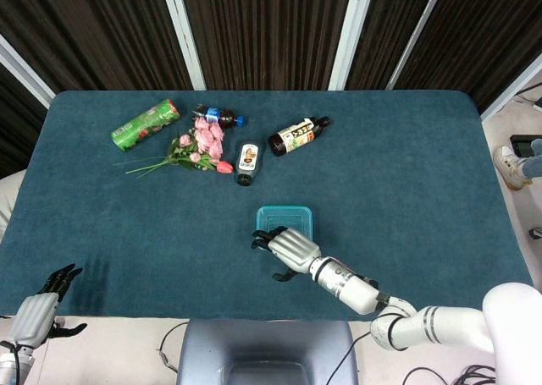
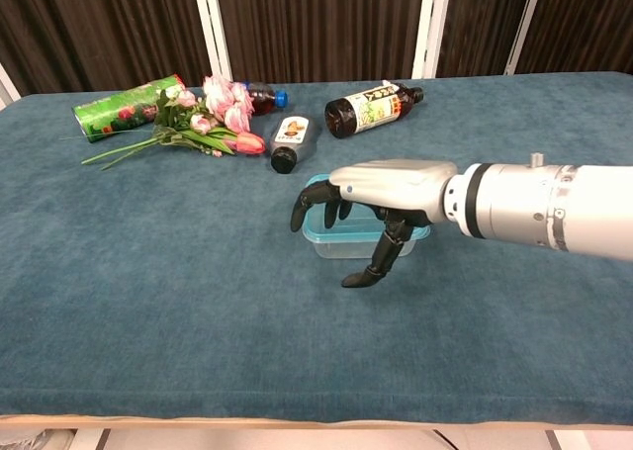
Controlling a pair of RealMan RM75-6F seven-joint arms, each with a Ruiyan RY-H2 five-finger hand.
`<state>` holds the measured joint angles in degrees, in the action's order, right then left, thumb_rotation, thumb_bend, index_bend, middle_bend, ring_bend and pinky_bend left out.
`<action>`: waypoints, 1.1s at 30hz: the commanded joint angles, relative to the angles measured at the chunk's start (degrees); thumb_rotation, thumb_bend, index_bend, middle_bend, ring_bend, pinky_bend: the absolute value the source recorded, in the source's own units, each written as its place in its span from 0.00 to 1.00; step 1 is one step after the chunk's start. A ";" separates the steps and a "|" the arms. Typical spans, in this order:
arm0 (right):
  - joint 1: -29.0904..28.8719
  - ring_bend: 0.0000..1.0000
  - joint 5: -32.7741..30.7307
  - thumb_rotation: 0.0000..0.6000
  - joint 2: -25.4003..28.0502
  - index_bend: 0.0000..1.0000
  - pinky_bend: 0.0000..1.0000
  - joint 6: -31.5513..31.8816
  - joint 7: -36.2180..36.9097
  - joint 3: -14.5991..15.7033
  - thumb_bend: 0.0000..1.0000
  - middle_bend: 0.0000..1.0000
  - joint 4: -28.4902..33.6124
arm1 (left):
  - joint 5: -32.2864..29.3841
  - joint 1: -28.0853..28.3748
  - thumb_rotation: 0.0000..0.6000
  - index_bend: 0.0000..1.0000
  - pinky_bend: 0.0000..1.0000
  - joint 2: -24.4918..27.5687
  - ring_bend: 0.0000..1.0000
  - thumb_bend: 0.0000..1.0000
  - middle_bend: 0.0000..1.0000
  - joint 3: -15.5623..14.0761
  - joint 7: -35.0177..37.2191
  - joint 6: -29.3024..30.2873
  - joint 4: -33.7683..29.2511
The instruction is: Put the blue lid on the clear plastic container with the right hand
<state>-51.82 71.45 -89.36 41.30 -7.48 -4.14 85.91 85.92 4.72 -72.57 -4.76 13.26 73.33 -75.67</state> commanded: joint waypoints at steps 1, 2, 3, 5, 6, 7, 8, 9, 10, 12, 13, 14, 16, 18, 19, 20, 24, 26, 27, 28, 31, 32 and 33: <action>0.19 0.33 0.25 1.00 0.28 0.37 0.36 0.20 0.27 -0.09 0.39 0.24 0.25 | -0.02 -0.02 1.00 0.11 0.36 -0.01 0.00 0.49 0.03 -0.01 0.06 -0.01 0.03; 0.34 0.33 0.40 1.00 0.48 0.37 0.36 0.45 0.37 -0.12 0.39 0.24 0.45 | -0.03 -0.02 1.00 0.11 0.36 -0.02 0.00 0.49 0.03 -0.02 0.08 -0.04 0.07; 0.63 0.33 0.67 1.00 0.84 0.37 0.36 0.97 0.56 -0.20 0.39 0.24 0.85 | -0.06 -0.02 1.00 0.11 0.36 -0.05 0.00 0.49 0.03 -0.02 0.11 -0.08 0.13; 1.21 0.33 1.13 1.00 1.59 0.37 0.36 1.99 0.88 -0.28 0.39 0.24 1.69 | -0.08 -0.02 1.00 0.11 0.36 -0.06 0.00 0.49 0.04 -0.03 0.14 -0.13 0.17; 1.66 0.33 1.46 1.00 2.22 0.37 0.36 2.76 0.99 -0.29 0.39 0.24 2.37 | -0.08 -0.01 1.00 0.11 0.36 -0.06 0.00 0.49 0.04 -0.01 0.16 -0.12 0.16; 2.02 0.33 1.68 1.00 2.74 0.37 0.37 3.38 1.00 -0.29 0.39 0.24 2.92 | -0.07 -0.01 1.00 0.11 0.36 -0.05 0.00 0.49 0.04 0.01 0.15 -0.09 0.17; 2.40 0.33 1.84 1.00 3.30 0.37 0.37 4.02 0.93 -0.28 0.39 0.24 3.48 | -0.04 -0.01 1.00 0.11 0.36 -0.06 0.00 0.49 0.04 0.01 0.12 -0.05 0.17; 2.92 0.33 1.96 1.00 4.05 0.37 0.37 4.93 0.69 -0.31 0.39 0.24 4.24 | 0.00 0.00 1.00 0.11 0.36 -0.06 0.00 0.49 0.04 0.03 0.05 0.01 0.14; 3.34 0.33 1.95 1.00 4.62 0.36 0.37 5.65 0.38 -0.32 0.39 0.24 4.85 | 0.05 0.01 1.00 0.11 0.36 -0.05 0.00 0.49 0.04 0.03 -0.01 0.05 0.09; 4.25 0.33 1.69 1.00 5.79 0.35 0.36 7.25 -0.72 -0.34 0.39 0.24 6.21 | 0.13 0.02 1.00 0.11 0.36 0.02 0.00 0.49 0.04 0.03 -0.15 0.13 -0.05; 4.93 0.32 1.35 1.00 6.55 0.34 0.36 8.53 -1.85 -0.38 0.39 0.24 7.20 | 0.17 0.03 1.00 0.11 0.36 0.04 0.00 0.49 0.04 0.05 -0.27 0.22 -0.14; 5.52 0.32 1.04 1.00 7.05 0.33 0.35 9.76 -2.99 -0.42 0.39 0.24 8.00 | 0.19 0.02 1.00 0.11 0.36 0.06 0.00 0.49 0.04 0.07 -0.37 0.29 -0.22; 7.34 0.31 0.76 1.00 7.71 0.32 0.34 13.95 -6.55 -0.44 0.39 0.24 9.78 | 0.28 0.02 1.00 0.11 0.36 0.14 0.00 0.49 0.04 0.11 -0.55 0.49 -0.45; 9.86 0.27 0.16 1.00 8.03 0.30 0.31 19.33 -11.49 -0.14 0.39 0.24 11.82 | 0.41 -0.01 1.00 0.11 0.36 0.19 0.00 0.49 0.04 0.16 -0.67 0.78 -0.59; 11.14 0.26 -0.39 1.00 8.03 0.29 0.29 22.04 -14.11 -0.01 0.39 0.24 12.89 | 0.47 -0.02 1.00 0.11 0.36 0.20 0.00 0.49 0.04 0.19 -0.74 0.92 -0.64; 12.49 0.23 -0.62 1.00 7.90 0.28 0.26 25.03 -16.79 0.13 0.39 0.23 13.90 | 0.57 -0.04 1.00 0.11 0.36 0.20 0.00 0.49 0.04 0.20 -0.79 1.09 -0.66; 19.43 0.10 0.27 1.00 6.97 0.15 0.10 37.83 -24.37 1.75 0.39 0.14 17.58 | 0.90 -0.17 1.00 0.11 0.36 0.10 0.00 0.49 0.04 0.26 -0.83 1.77 -0.57; 22.12 0.05 0.76 1.00 7.30 0.06 0.05 41.30 -25.11 2.76 0.39 0.07 18.76 | 1.01 -0.21 1.00 0.11 0.36 0.04 0.00 0.49 0.04 0.31 -0.97 2.04 -0.57; 23.70 0.03 1.01 1.00 7.76 0.04 0.03 42.90 -25.05 3.44 0.39 0.05 19.29 | 1.11 -0.23 1.00 0.11 0.36 -0.01 0.00 0.49 0.04 0.36 -1.03 2.27 -0.59; 24.76 0.01 1.15 1.00 8.13 0.01 0.01 43.86 -24.90 3.88 0.39 0.02 19.45 | 1.19 -0.24 1.00 0.11 0.36 -0.05 0.00 0.49 0.04 0.39 -1.09 2.42 -0.60; 27.79 0.00 1.06 1.00 8.91 0.00 0.00 46.06 -24.43 4.98 0.39 0.00 19.15 | 1.31 -0.29 1.00 0.11 0.36 -0.13 0.00 0.49 0.04 0.52 -1.50 2.87 -0.77; 28.51 0.00 1.22 1.00 8.89 0.00 0.00 46.57 -24.13 5.16 0.39 0.00 18.81 | 1.37 -0.28 1.00 0.11 0.36 -0.17 0.00 0.49 0.03 0.57 -1.70 3.00 -0.84; 29.33 0.00 1.58 1.00 8.76 0.00 0.00 47.04 -23.60 5.37 0.39 0.00 18.17 | 1.49 -0.27 1.00 0.11 0.36 -0.21 0.00 0.49 0.03 0.61 -1.92 3.19 -0.95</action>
<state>-23.82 72.57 -80.91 87.30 -31.15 0.38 104.26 87.33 4.44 -72.74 -4.20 11.46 76.41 -76.53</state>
